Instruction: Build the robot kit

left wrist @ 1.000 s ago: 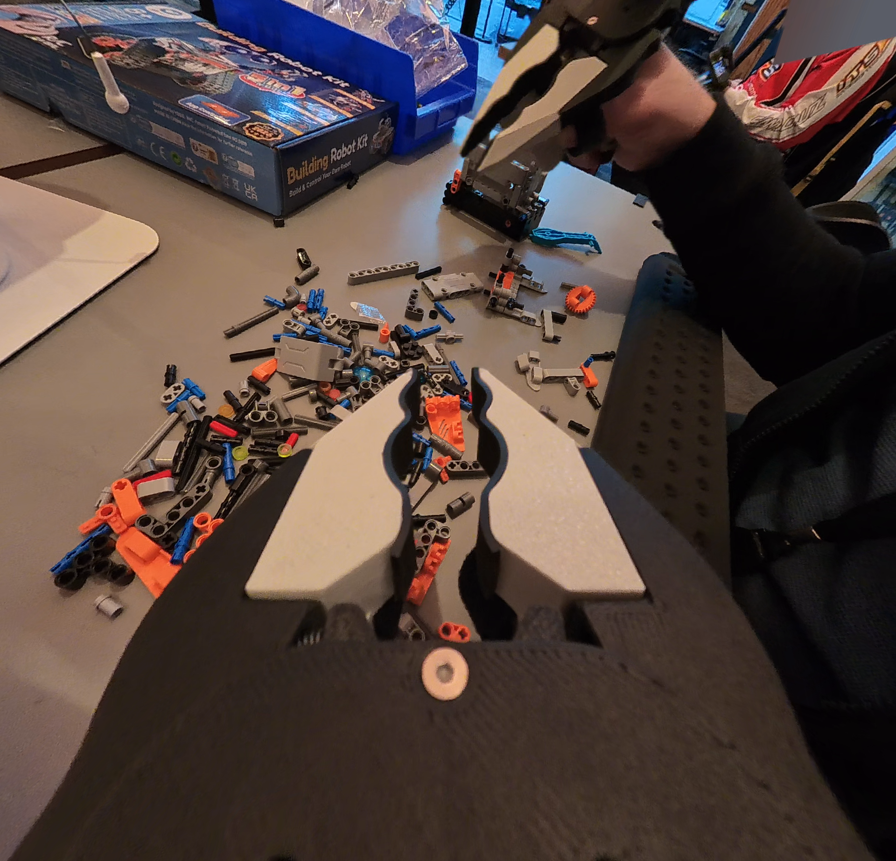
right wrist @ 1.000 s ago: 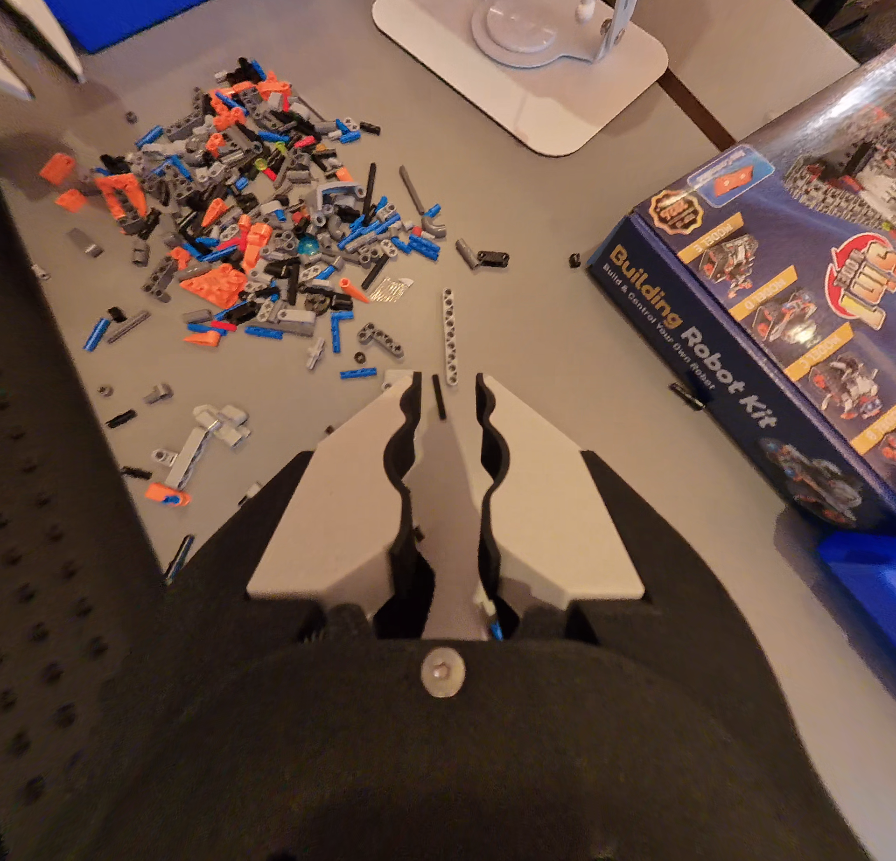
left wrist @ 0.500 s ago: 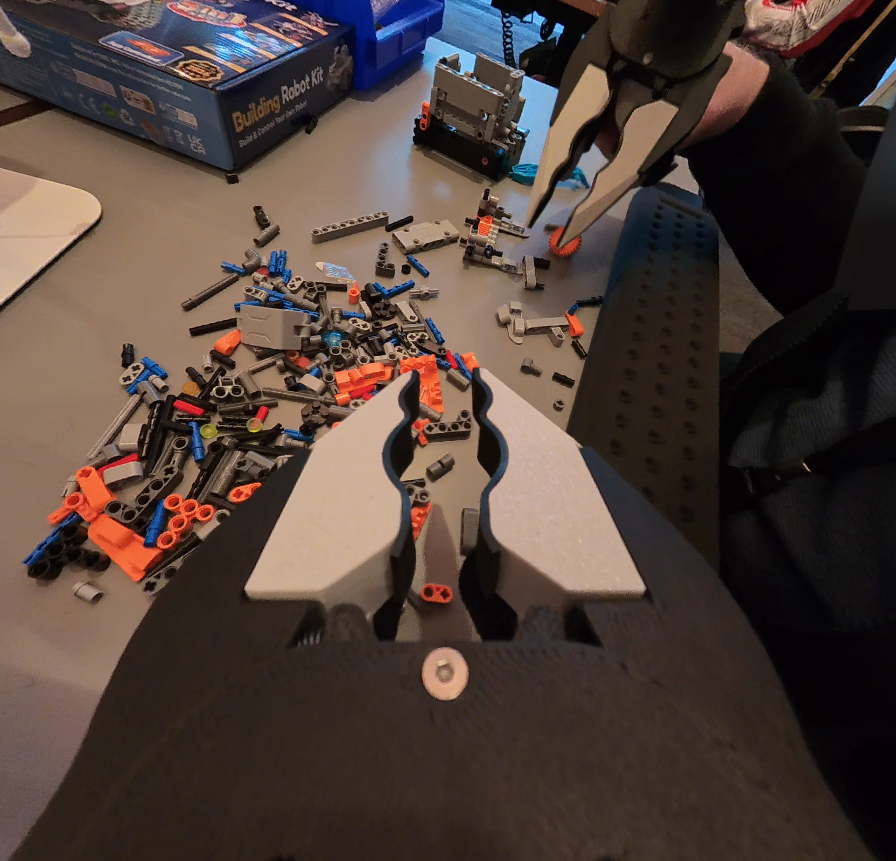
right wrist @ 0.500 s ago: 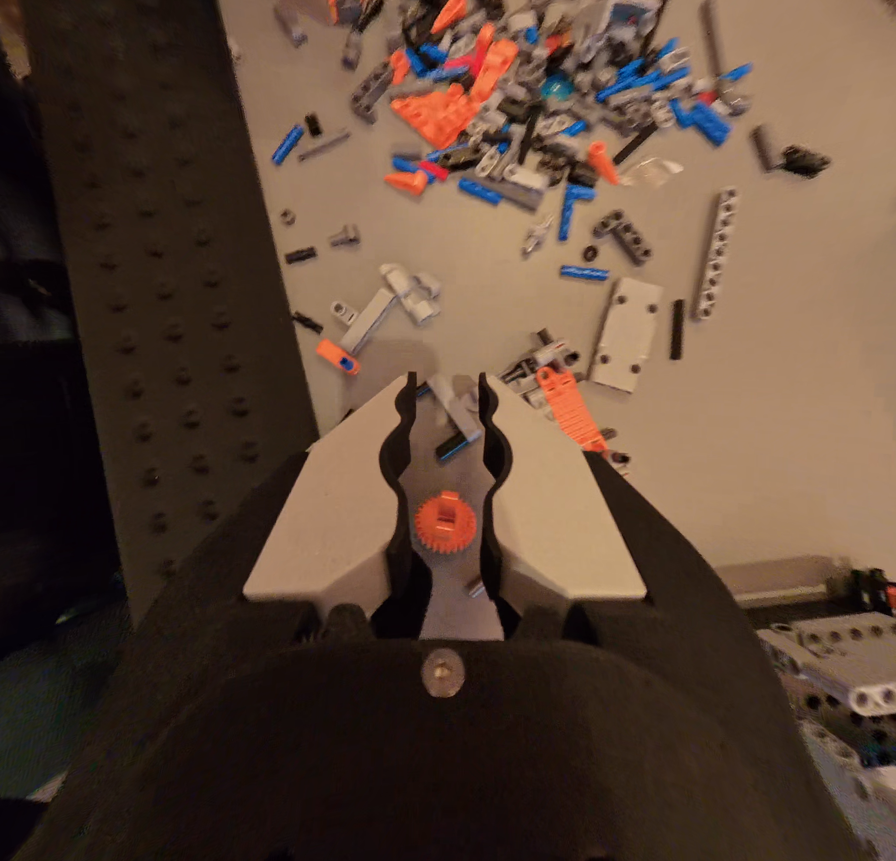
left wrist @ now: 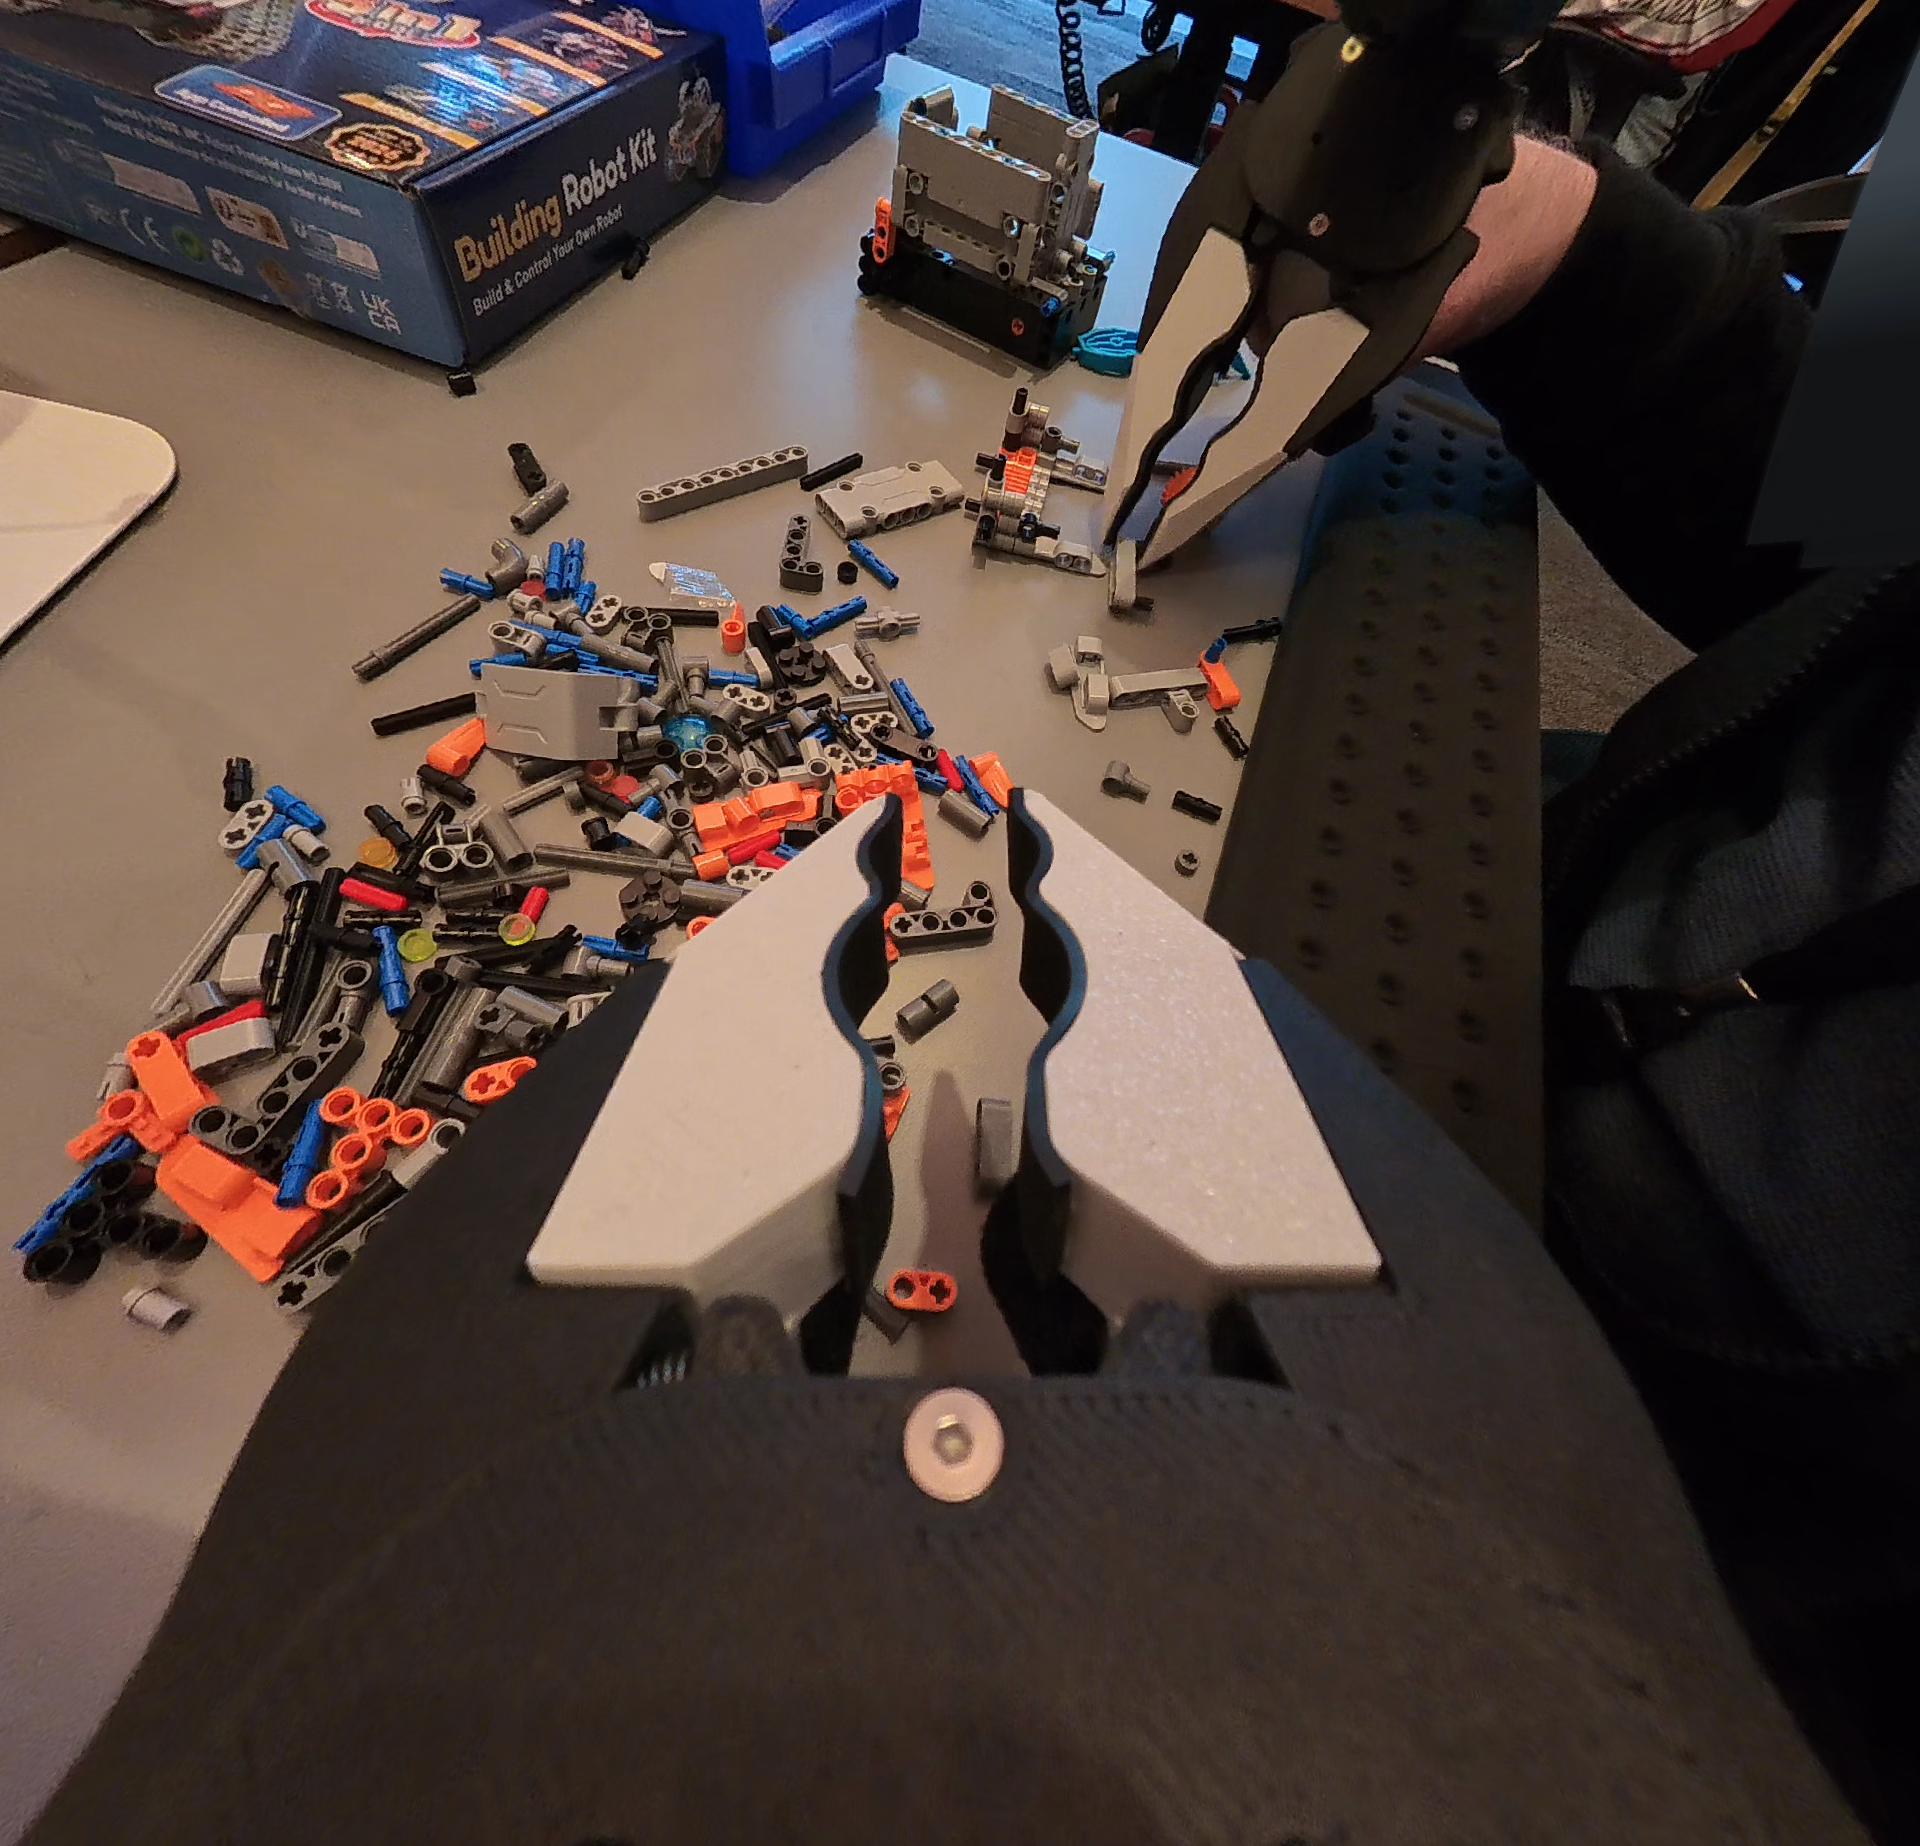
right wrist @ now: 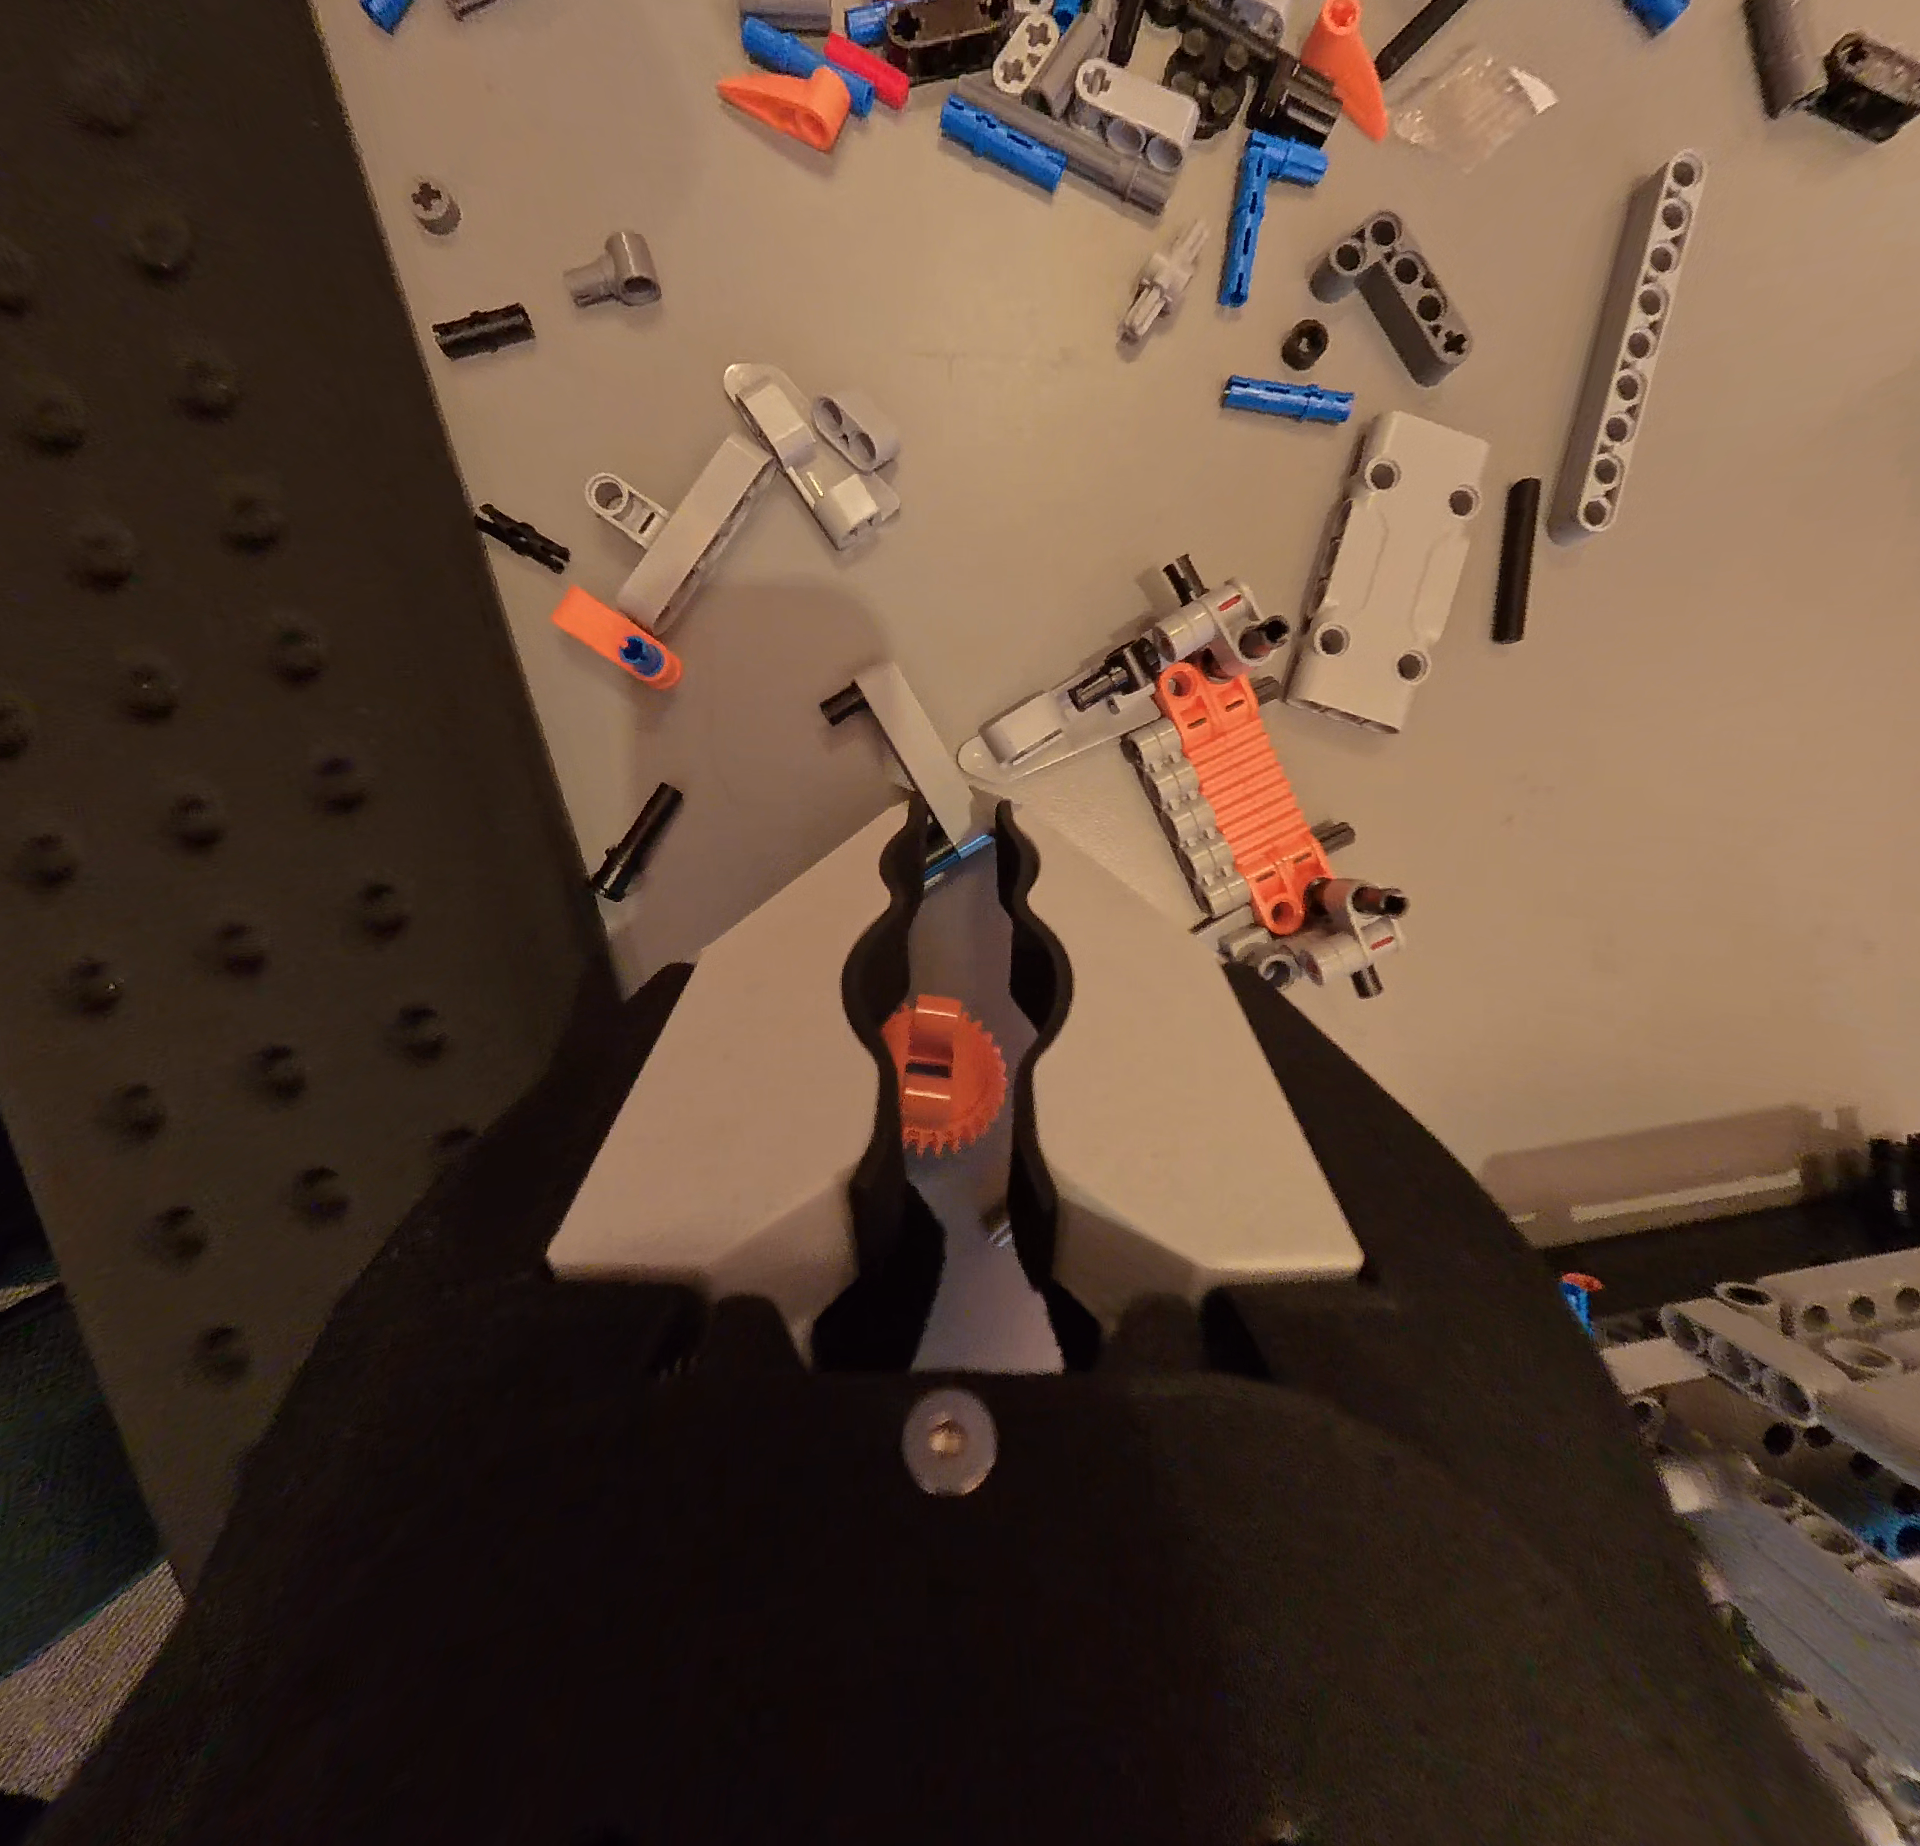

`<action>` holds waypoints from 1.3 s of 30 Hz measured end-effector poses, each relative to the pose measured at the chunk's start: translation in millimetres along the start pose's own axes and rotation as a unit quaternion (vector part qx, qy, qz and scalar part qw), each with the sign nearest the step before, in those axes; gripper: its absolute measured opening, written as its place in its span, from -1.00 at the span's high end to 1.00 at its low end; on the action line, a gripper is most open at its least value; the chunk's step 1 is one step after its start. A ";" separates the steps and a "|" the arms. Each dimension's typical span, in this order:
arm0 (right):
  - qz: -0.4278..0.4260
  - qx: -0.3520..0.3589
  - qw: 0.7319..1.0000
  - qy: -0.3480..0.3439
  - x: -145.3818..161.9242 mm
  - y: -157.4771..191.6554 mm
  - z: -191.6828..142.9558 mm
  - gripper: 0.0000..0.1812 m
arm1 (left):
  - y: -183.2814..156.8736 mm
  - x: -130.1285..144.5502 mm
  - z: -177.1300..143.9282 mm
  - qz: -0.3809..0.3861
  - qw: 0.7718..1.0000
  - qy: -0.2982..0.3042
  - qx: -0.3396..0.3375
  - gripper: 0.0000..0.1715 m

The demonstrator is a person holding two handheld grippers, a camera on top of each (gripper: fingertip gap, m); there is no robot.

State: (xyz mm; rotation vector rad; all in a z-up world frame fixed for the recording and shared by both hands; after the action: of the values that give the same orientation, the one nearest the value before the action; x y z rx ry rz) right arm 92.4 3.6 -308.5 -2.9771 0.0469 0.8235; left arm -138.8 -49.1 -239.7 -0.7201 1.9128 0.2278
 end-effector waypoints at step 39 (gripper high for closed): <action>0.005 0.016 0.998 -0.056 -2.8 6.8 -11.3 0.79 | -22.2 83.7 -9.5 0.100 0.962 0.253 0.008 0.73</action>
State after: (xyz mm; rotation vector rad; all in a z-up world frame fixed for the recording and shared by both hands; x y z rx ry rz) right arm 95.5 -3.8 -297.7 -2.8979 0.0699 0.9807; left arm -157.2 -103.0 -305.5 -0.6111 2.4779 0.1609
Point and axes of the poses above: each gripper's, where its closed fingertips meet, z out along the fingers, x out of its underside, y = z × x across the jaws, the point moved 3 cm from there along -z, back along the fingers, and after that the axes turned 1 degree about -x, right-handed, at the moved point
